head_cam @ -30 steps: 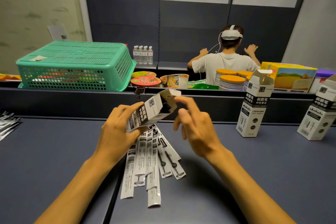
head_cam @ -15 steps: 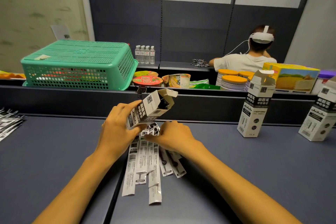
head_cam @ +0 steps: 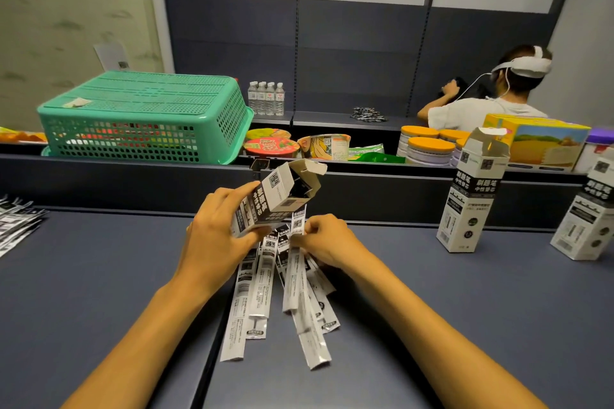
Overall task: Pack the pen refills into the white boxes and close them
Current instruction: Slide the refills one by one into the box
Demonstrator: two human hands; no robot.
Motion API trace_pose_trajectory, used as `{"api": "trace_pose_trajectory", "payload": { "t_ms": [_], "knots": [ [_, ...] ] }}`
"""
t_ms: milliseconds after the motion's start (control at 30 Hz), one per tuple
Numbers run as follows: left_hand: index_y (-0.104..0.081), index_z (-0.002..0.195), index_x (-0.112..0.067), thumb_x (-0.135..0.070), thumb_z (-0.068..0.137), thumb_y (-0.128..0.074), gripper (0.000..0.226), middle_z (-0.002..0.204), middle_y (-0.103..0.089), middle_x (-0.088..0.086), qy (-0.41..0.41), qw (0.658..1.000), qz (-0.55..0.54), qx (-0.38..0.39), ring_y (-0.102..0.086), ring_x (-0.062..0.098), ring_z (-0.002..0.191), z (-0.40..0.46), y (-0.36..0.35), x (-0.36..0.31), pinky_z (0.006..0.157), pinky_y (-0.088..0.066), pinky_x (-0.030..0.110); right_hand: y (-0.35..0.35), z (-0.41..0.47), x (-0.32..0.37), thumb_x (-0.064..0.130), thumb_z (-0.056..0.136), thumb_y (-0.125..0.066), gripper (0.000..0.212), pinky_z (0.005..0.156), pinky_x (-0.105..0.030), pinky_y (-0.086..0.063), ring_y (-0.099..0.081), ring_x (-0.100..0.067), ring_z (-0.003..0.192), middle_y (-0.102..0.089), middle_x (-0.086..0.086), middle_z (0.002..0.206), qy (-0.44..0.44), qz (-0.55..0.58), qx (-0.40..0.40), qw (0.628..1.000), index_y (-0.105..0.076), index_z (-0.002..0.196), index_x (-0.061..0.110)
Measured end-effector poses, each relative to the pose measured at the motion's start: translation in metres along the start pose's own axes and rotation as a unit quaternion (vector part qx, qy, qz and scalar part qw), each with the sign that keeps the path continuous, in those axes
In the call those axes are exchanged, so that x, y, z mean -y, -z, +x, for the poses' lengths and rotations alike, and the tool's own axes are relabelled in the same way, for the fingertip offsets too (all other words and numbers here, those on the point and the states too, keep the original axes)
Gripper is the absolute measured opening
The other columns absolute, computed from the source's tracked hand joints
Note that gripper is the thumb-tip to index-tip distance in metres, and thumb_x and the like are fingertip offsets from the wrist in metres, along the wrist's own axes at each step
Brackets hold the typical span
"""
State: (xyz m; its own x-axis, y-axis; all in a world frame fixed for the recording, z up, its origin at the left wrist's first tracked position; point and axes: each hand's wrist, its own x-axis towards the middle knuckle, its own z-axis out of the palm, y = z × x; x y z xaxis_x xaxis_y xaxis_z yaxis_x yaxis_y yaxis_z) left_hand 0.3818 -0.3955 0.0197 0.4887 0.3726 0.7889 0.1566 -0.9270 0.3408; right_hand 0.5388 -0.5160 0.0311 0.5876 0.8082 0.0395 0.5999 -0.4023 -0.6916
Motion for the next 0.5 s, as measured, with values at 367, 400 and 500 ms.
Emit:
{"api": "trace_pose_trajectory", "payload": {
  "t_ms": [367, 400, 500],
  "knots": [
    [-0.050, 0.136, -0.024, -0.028, 0.071, -0.083, 0.073, 0.108, -0.059, -0.004, -0.003, 1.000, -0.005, 0.000, -0.053, 0.013, 0.096, -0.001, -0.001, 0.000, 0.078, -0.048, 0.025, 0.020, -0.012, 0.002, 0.018, 0.099, -0.054, 0.010, 0.036, -0.023, -0.039, -0.056, -0.016, 0.041, -0.064, -0.013, 0.079, -0.016, 0.235, 0.050, 0.971, -0.054, 0.096, 0.009],
    [-0.050, 0.136, -0.024, -0.028, 0.071, -0.084, 0.074, 0.108, -0.059, -0.004, -0.003, 1.000, -0.006, -0.001, -0.053, 0.012, 0.096, -0.001, -0.001, 0.000, 0.078, -0.047, 0.024, 0.022, -0.014, 0.002, 0.017, 0.100, -0.053, 0.010, 0.037, -0.023, -0.041, -0.057, -0.016, 0.043, -0.065, -0.016, 0.080, -0.018, 0.247, 0.054, 0.967, -0.053, 0.099, 0.008],
    [-0.049, 0.136, -0.025, -0.026, 0.071, -0.085, 0.074, 0.110, -0.058, -0.005, -0.002, 1.000, -0.010, -0.003, -0.053, 0.011, 0.097, 0.000, -0.001, 0.001, 0.079, -0.046, 0.023, 0.028, -0.019, -0.001, 0.015, 0.099, -0.055, 0.017, 0.042, -0.024, -0.048, -0.058, -0.016, 0.047, -0.067, -0.015, 0.076, -0.022, 0.273, 0.066, 0.960, -0.053, 0.110, 0.002]
  ]
}}
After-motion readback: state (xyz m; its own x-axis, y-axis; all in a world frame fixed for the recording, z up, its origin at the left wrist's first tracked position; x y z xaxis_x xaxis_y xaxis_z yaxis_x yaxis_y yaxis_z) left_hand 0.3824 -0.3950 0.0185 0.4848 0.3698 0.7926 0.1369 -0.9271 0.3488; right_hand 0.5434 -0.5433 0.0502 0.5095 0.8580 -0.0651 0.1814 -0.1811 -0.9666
